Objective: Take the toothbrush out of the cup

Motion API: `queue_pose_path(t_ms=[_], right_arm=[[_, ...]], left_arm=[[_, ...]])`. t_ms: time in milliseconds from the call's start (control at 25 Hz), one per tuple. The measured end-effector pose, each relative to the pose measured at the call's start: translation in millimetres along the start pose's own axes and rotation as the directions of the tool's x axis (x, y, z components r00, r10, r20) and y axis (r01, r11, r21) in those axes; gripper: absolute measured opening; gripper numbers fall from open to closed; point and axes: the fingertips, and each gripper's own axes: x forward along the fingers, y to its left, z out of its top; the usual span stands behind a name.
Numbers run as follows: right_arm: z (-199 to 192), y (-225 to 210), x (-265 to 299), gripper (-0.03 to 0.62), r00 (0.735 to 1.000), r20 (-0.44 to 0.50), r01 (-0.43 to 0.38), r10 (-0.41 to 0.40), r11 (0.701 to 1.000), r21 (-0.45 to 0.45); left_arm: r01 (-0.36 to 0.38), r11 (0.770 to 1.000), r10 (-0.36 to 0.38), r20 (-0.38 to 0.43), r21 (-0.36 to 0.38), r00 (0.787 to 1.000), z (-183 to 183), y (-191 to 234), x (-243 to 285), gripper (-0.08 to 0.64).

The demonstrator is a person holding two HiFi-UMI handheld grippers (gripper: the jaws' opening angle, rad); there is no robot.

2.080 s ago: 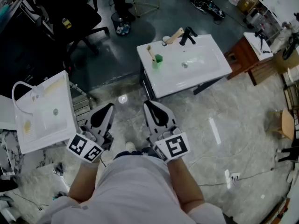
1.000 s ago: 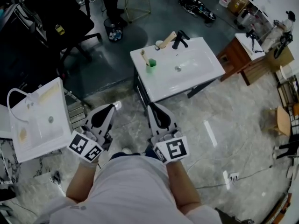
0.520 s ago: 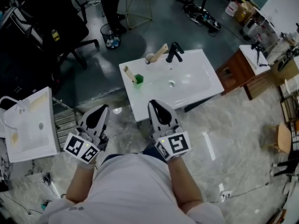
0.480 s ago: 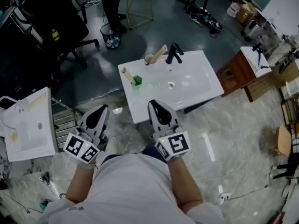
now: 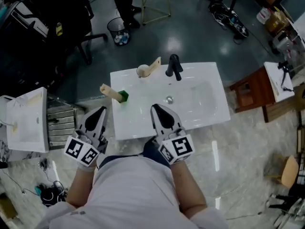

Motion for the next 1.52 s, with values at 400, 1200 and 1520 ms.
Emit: queue_pose_path(t_ms=[400,1200,1520], right_arm=[[37,-84,13,0.031,0.978,-0.066,-0.193,0.197,0.979,0.058],[51,-59,41,0.031,0.959,-0.143,-0.249,0.246,0.969,0.002],[36,-42,51,0.032,0.964,-0.190,-0.195,0.187,0.981,-0.022]], left_arm=[[-0.219,0.975,0.219,-0.016,-0.029,0.976,6,-28,84,0.018],[-0.475,0.874,0.470,-0.065,-0.103,0.880,-29,36,44,0.023],[-0.483,0.862,0.467,-0.132,-0.156,0.875,-62,88,39,0.119]])
